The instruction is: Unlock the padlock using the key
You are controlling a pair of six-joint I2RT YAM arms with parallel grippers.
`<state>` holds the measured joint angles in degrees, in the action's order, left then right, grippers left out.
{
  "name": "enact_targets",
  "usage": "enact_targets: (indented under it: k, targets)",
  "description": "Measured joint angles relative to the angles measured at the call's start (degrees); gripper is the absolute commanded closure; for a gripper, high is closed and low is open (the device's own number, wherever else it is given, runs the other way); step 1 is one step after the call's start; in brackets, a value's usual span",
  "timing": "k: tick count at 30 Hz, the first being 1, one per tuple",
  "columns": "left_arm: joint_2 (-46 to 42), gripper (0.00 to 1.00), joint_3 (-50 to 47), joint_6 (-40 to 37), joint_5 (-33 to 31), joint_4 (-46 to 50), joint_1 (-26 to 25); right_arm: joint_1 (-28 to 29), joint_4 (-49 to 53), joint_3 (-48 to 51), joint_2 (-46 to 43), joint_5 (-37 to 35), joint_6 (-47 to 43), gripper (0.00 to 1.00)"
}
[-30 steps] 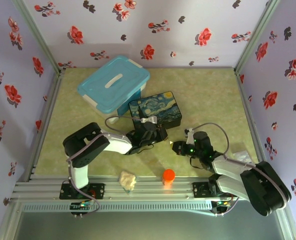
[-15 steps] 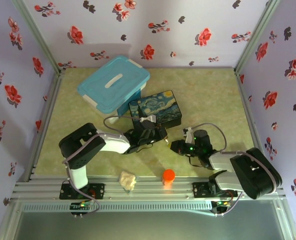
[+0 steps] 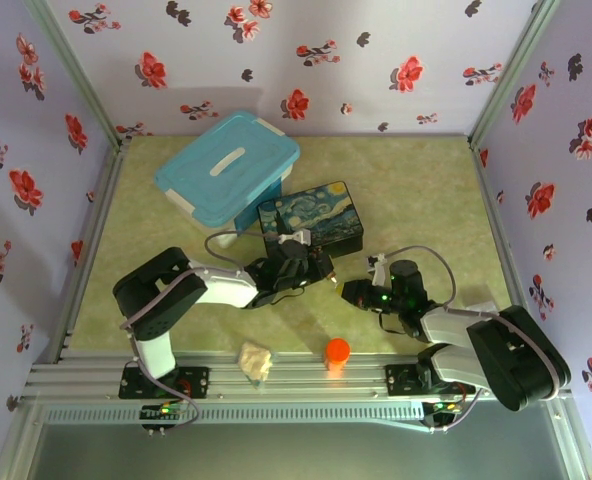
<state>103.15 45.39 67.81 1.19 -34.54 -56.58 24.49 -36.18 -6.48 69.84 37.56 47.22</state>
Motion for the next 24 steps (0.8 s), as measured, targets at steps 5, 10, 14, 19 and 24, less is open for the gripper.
enact_targets:
  k: [5,10,14,19,24]
  targets:
    - [0.0,1.00,-0.5,0.3,0.0,-1.0,0.0,-0.6,0.0,0.0,-0.1,0.5,0.7,1.00]
    - [0.0,1.00,-1.7,1.8,0.4,-3.7,0.0,-0.7,-0.2,0.0,-0.1,1.1,1.5,1.00]
    - [0.1,1.00,-2.0,2.6,0.4,-5.5,0.0,-1.4,-1.4,0.1,0.0,1.7,2.2,1.00]
    - [0.8,1.00,-2.0,3.4,0.5,-7.1,0.0,-1.6,-3.4,0.7,0.5,1.9,3.0,1.00]
    - [0.9,1.00,-2.0,3.7,0.5,-7.5,0.0,-1.9,-6.1,1.3,1.8,2.3,4.1,1.00]
